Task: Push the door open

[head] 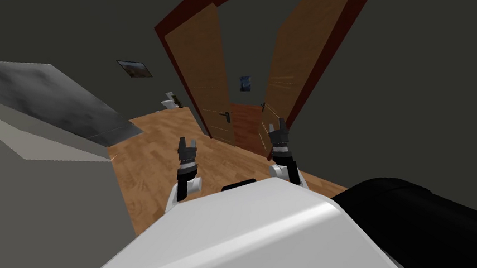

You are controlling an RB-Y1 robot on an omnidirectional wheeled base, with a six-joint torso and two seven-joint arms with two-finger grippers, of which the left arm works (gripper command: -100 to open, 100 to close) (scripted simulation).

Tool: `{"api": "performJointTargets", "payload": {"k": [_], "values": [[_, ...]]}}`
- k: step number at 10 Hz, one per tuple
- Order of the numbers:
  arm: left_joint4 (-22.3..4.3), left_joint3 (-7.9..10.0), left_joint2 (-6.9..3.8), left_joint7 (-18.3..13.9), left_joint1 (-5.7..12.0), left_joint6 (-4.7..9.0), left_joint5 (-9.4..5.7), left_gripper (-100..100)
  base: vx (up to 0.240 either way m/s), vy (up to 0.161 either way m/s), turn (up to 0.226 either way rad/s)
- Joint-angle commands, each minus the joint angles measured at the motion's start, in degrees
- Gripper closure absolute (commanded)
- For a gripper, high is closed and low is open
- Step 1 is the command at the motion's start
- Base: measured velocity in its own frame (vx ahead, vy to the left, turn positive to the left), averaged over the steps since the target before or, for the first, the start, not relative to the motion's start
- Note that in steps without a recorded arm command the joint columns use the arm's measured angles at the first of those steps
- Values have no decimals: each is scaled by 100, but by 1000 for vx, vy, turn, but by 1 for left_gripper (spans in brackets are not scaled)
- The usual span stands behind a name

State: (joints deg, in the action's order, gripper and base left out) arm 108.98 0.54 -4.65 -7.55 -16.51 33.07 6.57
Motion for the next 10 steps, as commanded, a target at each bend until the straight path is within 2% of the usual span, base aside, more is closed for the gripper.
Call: {"api": "performJointTargets", "payload": {"k": [1,10], "values": [[-179,-36,-5,13,104,-18,9,-100,108,57,-52],[-1198,-131,-86,5,747,-137,2,-100,89,49,-58]]}}
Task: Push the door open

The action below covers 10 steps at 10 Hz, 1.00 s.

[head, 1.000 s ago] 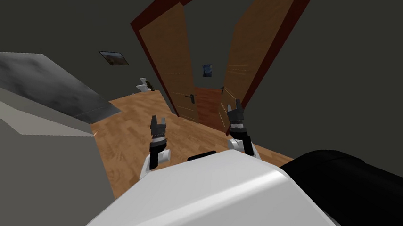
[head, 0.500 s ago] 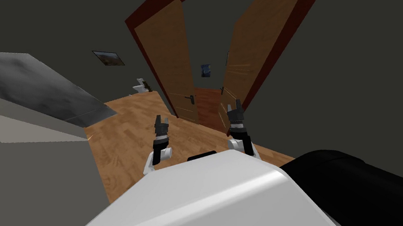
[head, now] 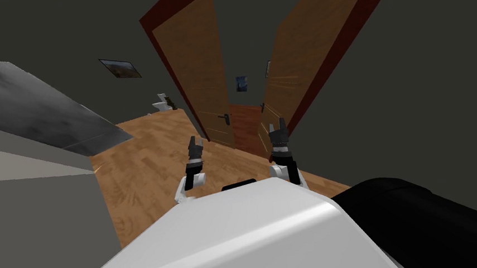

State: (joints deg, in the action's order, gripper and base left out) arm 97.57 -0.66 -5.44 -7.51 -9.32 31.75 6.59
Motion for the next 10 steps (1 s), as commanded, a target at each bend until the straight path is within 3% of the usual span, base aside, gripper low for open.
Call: {"api": "performJointTargets", "payload": {"k": [1,10], "values": [[-178,-22,-12,0,103,-19,-1,-100,92,71,-63],[-1278,-124,-31,-8,797,-147,-9,-100,92,61,-62]]}}
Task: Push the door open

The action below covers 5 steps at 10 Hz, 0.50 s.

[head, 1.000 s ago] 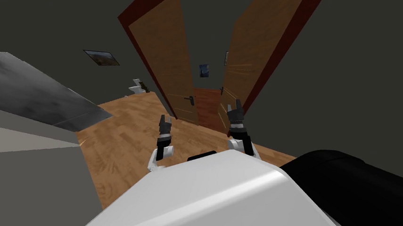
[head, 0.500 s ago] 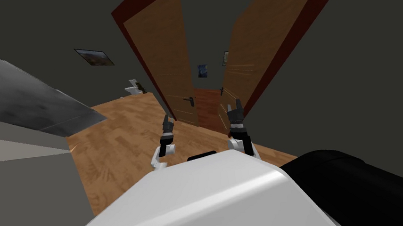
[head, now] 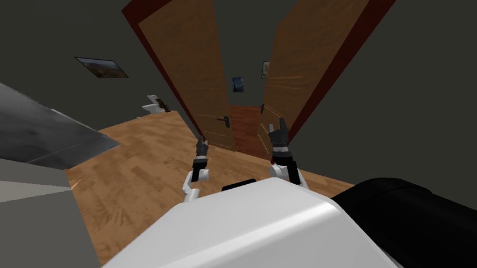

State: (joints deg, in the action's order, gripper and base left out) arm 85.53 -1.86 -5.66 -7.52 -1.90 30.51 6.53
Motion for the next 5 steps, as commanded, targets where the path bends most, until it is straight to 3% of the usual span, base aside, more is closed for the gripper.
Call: {"api": "performJointTargets", "payload": {"k": [1,5], "values": [[-197,-16,-8,-8,133,-37,-4,-100,88,55,-65],[-692,-62,11,-11,445,-94,-8,-100,87,70,-66]]}}
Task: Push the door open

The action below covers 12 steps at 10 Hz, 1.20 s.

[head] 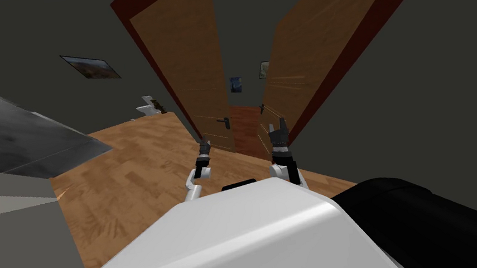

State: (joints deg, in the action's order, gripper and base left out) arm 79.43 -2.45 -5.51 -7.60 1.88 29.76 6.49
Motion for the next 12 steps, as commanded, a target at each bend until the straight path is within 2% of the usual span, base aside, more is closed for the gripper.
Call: {"api": "performJointTargets", "payload": {"k": [1,12], "values": [[-205,-15,0,-4,145,-34,-4,-100,78,64,-63],[-1505,-137,123,-14,964,-186,-14,-100,81,70,-61]]}}
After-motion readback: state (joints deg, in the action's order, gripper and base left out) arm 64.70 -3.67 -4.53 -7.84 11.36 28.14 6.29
